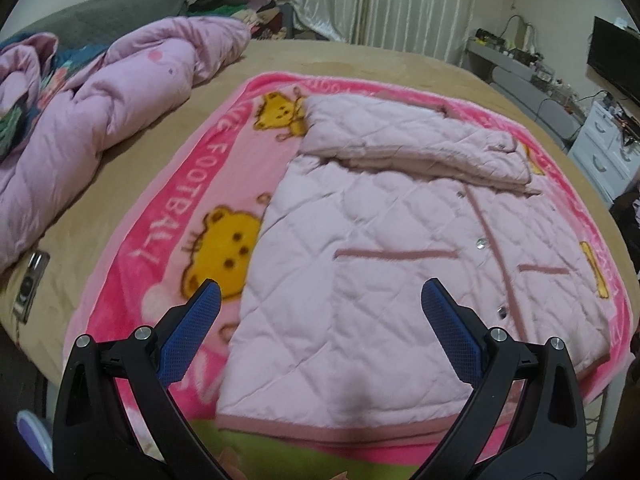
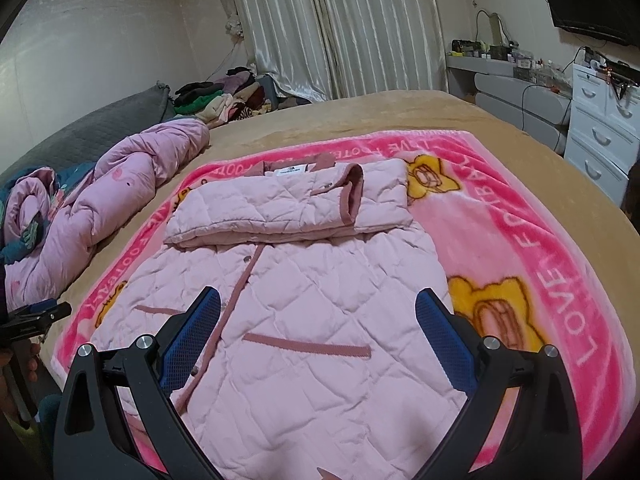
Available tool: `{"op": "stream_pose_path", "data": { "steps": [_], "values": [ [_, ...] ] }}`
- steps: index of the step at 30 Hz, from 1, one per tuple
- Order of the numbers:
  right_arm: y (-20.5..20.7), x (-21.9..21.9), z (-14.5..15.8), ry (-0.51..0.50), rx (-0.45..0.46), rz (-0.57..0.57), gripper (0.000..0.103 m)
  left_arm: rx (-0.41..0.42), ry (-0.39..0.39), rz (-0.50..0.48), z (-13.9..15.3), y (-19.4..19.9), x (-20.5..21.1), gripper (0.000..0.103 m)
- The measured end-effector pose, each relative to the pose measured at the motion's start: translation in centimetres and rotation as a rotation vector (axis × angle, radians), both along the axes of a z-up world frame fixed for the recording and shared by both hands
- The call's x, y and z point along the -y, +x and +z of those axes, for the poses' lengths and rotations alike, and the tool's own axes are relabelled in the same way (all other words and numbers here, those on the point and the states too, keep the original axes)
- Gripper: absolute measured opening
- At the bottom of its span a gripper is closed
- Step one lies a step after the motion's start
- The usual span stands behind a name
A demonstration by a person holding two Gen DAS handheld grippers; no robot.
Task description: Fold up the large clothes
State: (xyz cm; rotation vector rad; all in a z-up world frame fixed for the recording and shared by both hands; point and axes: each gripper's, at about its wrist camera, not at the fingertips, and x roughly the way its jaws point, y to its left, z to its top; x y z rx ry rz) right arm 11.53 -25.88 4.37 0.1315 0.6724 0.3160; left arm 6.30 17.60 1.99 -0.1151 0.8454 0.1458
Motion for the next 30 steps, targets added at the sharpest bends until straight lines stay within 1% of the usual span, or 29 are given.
{"op": "stream_pose_path", "data": {
  "steps": [7,14,23,27,30],
  "values": [
    [-0.6,1.2,-1.3,-0.001,-0.029,-0.006,0.097,-0.059,-0.010,0.064,-2.2,-0.9,-2.3,0.094],
    [-1.0,2.2,-2.3,-0.010,-0.053,-0.008,0.097,-0.126,-0.021,0.099,-4.4,-1.3,-3.7,0.094],
    [-1.8,3.9,-3.9,-0.025,-0.098,-0.009,0.097,-0.203,-0.062,0.113,-7.5,-1.6,-4.7,0.094],
    [-2.3,4.3,-4.9,-0.032,-0.124,-0.009,0.097,-0.231,-0.061,0.111,-8.6,-1.6,-4.8,0.094],
    [-2.7,4.6,-5.7,-0.040,-0.150,-0.006,0.097,-0.241,-0.075,0.104,-9.1,-1.5,-4.9,0.094]
  ]
}}
